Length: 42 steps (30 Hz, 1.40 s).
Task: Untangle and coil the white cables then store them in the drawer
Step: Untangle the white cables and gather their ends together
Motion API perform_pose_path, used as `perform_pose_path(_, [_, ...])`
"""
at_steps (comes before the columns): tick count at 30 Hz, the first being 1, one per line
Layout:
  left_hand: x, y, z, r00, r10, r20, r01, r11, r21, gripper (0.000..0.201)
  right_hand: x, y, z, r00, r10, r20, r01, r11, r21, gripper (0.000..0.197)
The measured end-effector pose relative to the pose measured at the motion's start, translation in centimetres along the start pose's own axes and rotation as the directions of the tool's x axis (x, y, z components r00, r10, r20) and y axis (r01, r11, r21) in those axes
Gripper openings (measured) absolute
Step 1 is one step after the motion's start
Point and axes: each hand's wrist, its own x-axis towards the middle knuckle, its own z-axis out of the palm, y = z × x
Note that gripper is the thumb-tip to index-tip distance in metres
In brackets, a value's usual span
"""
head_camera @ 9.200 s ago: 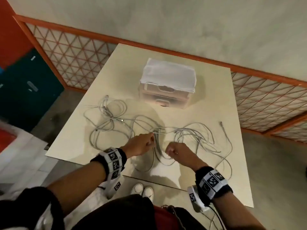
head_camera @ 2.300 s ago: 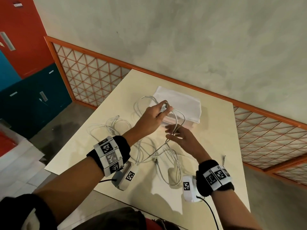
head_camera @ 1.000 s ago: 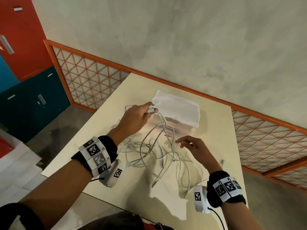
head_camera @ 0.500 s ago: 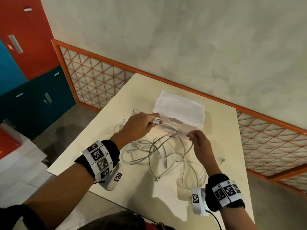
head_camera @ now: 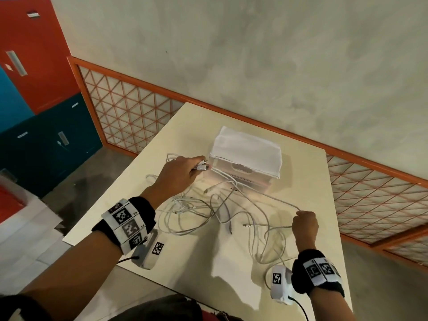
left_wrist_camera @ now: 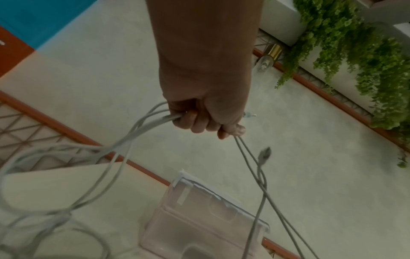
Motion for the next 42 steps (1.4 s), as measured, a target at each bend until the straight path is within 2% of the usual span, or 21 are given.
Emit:
perform_pose_path(4, [-0.3, -1.4, -1.2, 0.995, -0.031, -0.094, 0.021, 0.995, -0.102, 0.057, 1.6, 3.5, -1.3, 0.98, 0.19, 0.063, -0.18, 0.974, -0.141, 0.033])
perform_pose_path(5, [-0.3, -1.8, -1.4, 0.995, -0.033, -0.096, 0.021, 0.992, -0.123, 0.055, 1.6, 4.3, -1.4, 0.977, 0.198, 0.082, -0.182, 0.969, -0.167, 0.034])
perform_pose_path(9, [-0.2, -1.6, -1.3, 0.998, 0.019, -0.068, -0.027, 0.991, -0.129, 0.025, 1.0, 4.8, -1.0, 0.958, 0.226, 0.178, -0.17, 0.944, -0.284, 0.033])
perform_pose_path(12, [0.0, 0.0, -1.0, 0.997, 0.068, -0.03, -0.073, 0.981, -0.18, 0.028, -0.4, 2.0, -1.0, 0.984, 0.131, 0.12, -0.086, 0.944, -0.319, 0.044])
perform_pose_path(14, [0.4, 1.1, -0.8, 0.994, 0.104, -0.028, -0.108, 0.972, -0.21, 0.039, -1.5, -1.2, -0.9, 0.987, -0.111, 0.112, 0.129, 0.979, -0.161, 0.048])
perform_pose_path(15, [0.6, 1.8, -0.7, 0.992, 0.122, -0.038, -0.127, 0.97, -0.209, 0.042, -2.2, -3.0, -0.9, 0.952, -0.267, 0.15, 0.27, 0.963, 0.0, 0.049])
perform_pose_path(16, [0.9, 2.5, -0.6, 0.99, 0.131, -0.043, -0.137, 0.967, -0.214, 0.039, -3.1, -5.1, -1.0, 0.891, -0.403, 0.21, 0.369, 0.912, 0.181, 0.051])
perform_pose_path(18, [1.5, 4.2, -0.6, 0.988, 0.147, -0.04, -0.152, 0.955, -0.254, 0.024, -5.2, -9.2, -1.1, 0.744, -0.565, 0.357, 0.417, 0.81, 0.413, 0.054])
perform_pose_path(20, [1.9, 5.8, -1.0, 0.984, 0.17, -0.053, -0.178, 0.929, -0.326, 0.016, -7.0, -12.1, -0.7, 0.626, -0.656, 0.421, 0.423, 0.74, 0.523, 0.039])
perform_pose_path(22, [2.0, 6.5, -1.7, 0.972, 0.199, -0.125, -0.232, 0.902, -0.364, 0.009, -8.2, -13.2, 0.1, 0.572, -0.685, 0.451, 0.362, 0.705, 0.61, 0.01])
perform_pose_path(25, [1.8, 6.0, -2.2, 0.969, 0.151, -0.193, -0.215, 0.902, -0.374, 0.008, -8.2, -11.8, 1.0, 0.557, -0.617, 0.557, 0.278, 0.769, 0.575, 0.025])
perform_pose_path(28, [1.2, 4.6, -1.9, 0.961, 0.066, -0.267, -0.179, 0.888, -0.423, 0.016, -7.6, -9.2, 1.7, 0.456, -0.549, 0.7, 0.332, 0.835, 0.438, 0.036])
perform_pose_path(30, [1.3, 3.8, -1.9, 0.927, -0.021, -0.375, -0.17, 0.867, -0.468, 0.013, -7.3, -7.8, 2.4, 0.398, -0.502, 0.768, 0.362, 0.855, 0.372, 0.036])
perform_pose_path(31, [1.3, 3.5, -2.0, 0.906, -0.061, -0.42, -0.163, 0.863, -0.478, 0.012, -7.2, -7.2, 2.7, 0.387, -0.485, 0.784, 0.377, 0.859, 0.345, 0.032])
perform_pose_path(33, [1.6, 2.3, -1.8, 0.874, -0.109, -0.474, -0.138, 0.879, -0.456, 0.014, -6.6, -6.5, 3.3, 0.419, -0.496, 0.76, 0.445, 0.842, 0.304, 0.026])
perform_pose_path(35, [1.9, 0.5, -0.9, 0.854, -0.197, -0.482, -0.034, 0.903, -0.429, 0.022, -5.8, -6.6, 3.3, 0.488, -0.564, 0.666, 0.544, 0.793, 0.274, 0.026])
perform_pose_path(37, [2.0, -1.4, -0.2, 0.867, -0.342, -0.363, 0.187, 0.897, -0.401, 0.026, -5.4, -7.7, 2.4, 0.551, -0.636, 0.541, 0.576, 0.758, 0.304, 0.027])
perform_pose_path(39, [1.7, -2.6, 0.5, 0.871, -0.473, -0.137, 0.413, 0.853, -0.318, 0.028, -5.5, -9.4, 0.9, 0.601, -0.678, 0.422, 0.576, 0.734, 0.359, 0.027])
perform_pose_path(40, [1.3, -2.7, 0.8, 0.866, -0.497, -0.059, 0.461, 0.837, -0.295, 0.034, -5.7, -10.3, 0.0, 0.614, -0.695, 0.374, 0.588, 0.719, 0.37, 0.026])
perform_pose_path(41, [0.9, -2.6, 1.0, 0.878, -0.478, -0.038, 0.446, 0.843, -0.302, 0.04, -5.8, -10.9, -0.8, 0.619, -0.708, 0.34, 0.611, 0.706, 0.359, 0.025])
perform_pose_path(42, [0.5, -2.0, 1.0, 0.904, -0.422, -0.069, 0.378, 0.863, -0.334, 0.045, -5.9, -11.5, -1.4, 0.612, -0.723, 0.322, 0.642, 0.691, 0.333, 0.026])
